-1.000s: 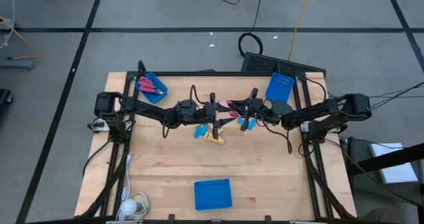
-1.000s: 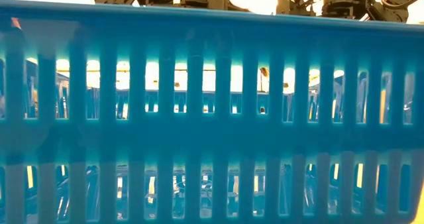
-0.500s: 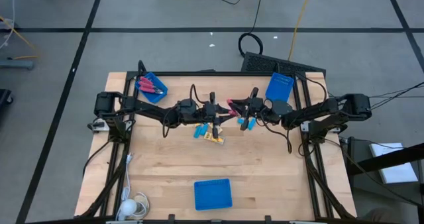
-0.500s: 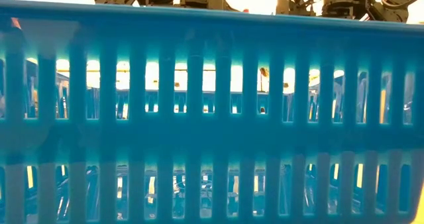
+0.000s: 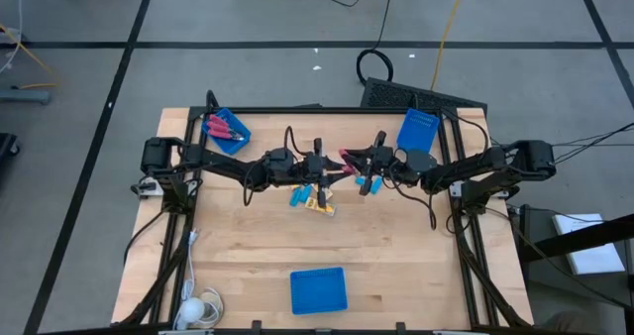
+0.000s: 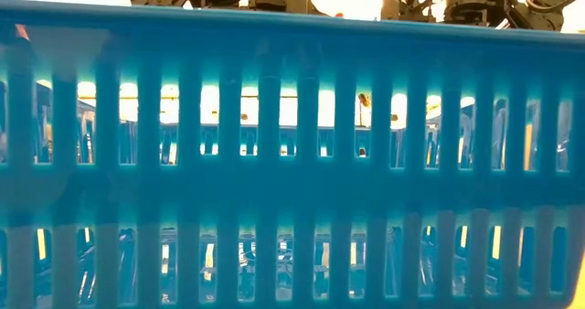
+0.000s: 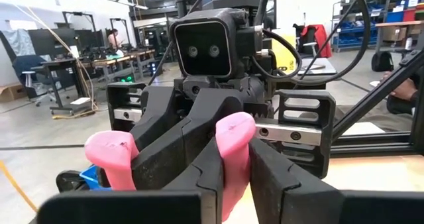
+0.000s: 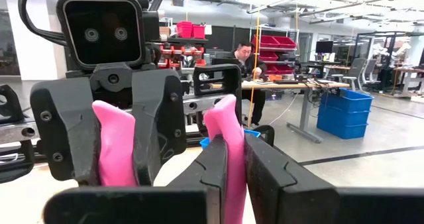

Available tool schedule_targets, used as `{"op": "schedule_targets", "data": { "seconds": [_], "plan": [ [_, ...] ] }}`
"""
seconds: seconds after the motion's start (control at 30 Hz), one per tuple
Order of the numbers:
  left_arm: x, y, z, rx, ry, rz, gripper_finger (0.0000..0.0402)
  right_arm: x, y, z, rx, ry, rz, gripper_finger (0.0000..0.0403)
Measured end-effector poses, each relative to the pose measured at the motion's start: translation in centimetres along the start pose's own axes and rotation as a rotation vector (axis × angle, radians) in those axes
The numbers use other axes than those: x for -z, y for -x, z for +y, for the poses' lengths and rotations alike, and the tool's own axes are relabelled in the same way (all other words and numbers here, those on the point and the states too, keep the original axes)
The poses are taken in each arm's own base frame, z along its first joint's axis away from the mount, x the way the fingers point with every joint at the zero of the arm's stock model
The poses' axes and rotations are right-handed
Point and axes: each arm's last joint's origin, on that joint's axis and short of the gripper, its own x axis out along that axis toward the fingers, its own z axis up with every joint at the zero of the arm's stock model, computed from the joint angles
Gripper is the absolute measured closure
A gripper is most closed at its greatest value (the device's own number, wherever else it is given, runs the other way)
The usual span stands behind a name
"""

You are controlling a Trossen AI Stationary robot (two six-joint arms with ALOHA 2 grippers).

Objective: Pick & Place School Supplies
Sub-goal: Put the pink ticket punch into the left blue bin

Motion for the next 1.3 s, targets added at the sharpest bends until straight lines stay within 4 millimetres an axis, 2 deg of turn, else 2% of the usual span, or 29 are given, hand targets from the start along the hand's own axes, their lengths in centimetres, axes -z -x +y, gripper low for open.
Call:
{"op": "schedule_targets", "data": {
  "seconds": [0.17, 0.37, 0.6, 0.77, 0.93, 1.07, 1.17, 1.3],
  "plan": [
    [0.0, 0.0, 0.0, 0.006, -0.004, -0.001, 0.0333, 0.0, 0.0, 0.0, -0.004, -0.004, 0.002, 0.0376],
    [0.0, 0.0, 0.0, 0.001, -0.001, 0.000, 0.0357, 0.0, 0.0, 0.0, 0.000, 0.000, 0.003, 0.0373],
    [0.0, 0.1, 0.2, -0.003, -0.007, 0.015, 0.0357, 0.1, 0.2, -0.2, 0.053, -0.032, 0.056, 0.0315],
    [-0.1, 0.1, 0.3, -0.046, -0.007, 0.014, 0.0357, -0.9, 1.0, -0.5, 0.079, -0.005, 0.115, 0.0273],
    [0.2, 0.2, 1.0, -0.079, -0.007, 0.051, 0.0357, -2.6, 2.3, -0.8, 0.082, 0.011, 0.163, 0.0250],
    [-0.9, 1.4, 1.6, -0.119, -0.004, 0.084, 0.0357, -3.4, 3.1, -1.0, 0.081, 0.014, 0.189, 0.0247],
    [-1.7, 3.5, 1.8, -0.161, 0.010, 0.144, 0.0357, -3.6, 3.4, -1.0, 0.081, 0.012, 0.199, 0.0251],
    [-3.0, 7.3, 1.8, -0.235, 0.007, 0.120, 0.0357, -3.5, 3.5, -1.0, 0.080, 0.016, 0.222, 0.0256]
  ]
}}
